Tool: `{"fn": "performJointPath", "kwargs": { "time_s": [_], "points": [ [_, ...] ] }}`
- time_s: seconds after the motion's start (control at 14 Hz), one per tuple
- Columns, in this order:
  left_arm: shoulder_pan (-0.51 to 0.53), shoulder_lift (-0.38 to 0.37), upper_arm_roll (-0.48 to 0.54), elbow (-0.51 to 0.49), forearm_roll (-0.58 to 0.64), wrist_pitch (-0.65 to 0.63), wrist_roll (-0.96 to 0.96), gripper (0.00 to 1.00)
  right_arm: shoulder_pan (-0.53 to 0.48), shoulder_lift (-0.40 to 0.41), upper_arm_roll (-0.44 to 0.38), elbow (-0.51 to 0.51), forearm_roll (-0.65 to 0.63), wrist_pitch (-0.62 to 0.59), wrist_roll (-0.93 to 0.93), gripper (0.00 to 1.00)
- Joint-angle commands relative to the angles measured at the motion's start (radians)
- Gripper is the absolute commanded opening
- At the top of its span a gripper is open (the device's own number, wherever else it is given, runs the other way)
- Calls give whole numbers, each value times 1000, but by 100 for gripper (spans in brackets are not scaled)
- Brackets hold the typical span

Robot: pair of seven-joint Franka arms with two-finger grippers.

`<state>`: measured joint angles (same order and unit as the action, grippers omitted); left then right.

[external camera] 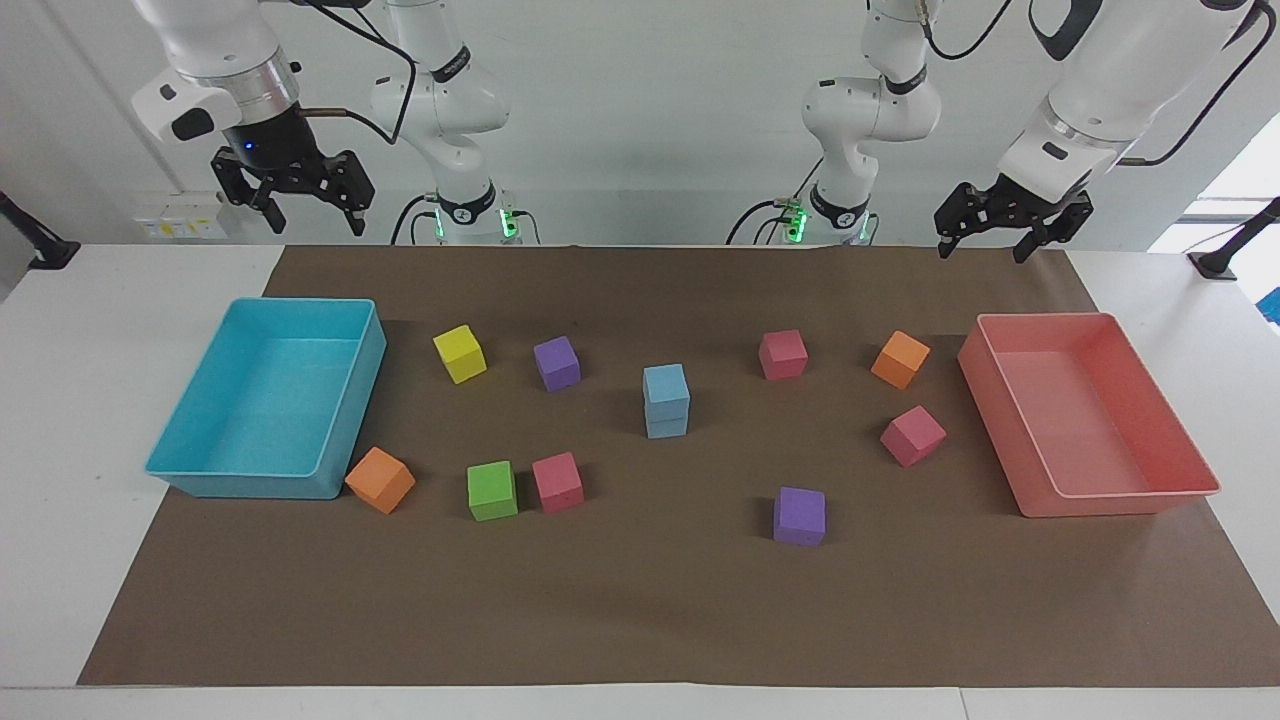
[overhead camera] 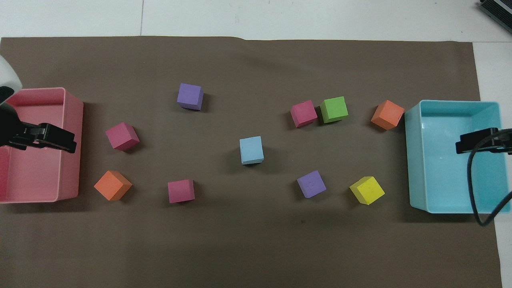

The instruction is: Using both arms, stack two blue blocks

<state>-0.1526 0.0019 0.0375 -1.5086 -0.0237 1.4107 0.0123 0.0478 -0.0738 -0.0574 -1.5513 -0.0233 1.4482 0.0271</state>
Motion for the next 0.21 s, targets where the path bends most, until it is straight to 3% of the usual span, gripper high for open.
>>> {"fn": "performJointPath", "kwargs": {
  "time_s": [0.0,0.14],
  "points": [
    [11,-29,-8,-33,16,-1,12,100,0,-18,2,7,25,-11,-24,100],
    [11,-29,-8,-33,16,-1,12,100,7,-27,2,-4,11,20,-48,100]
  ]
}}
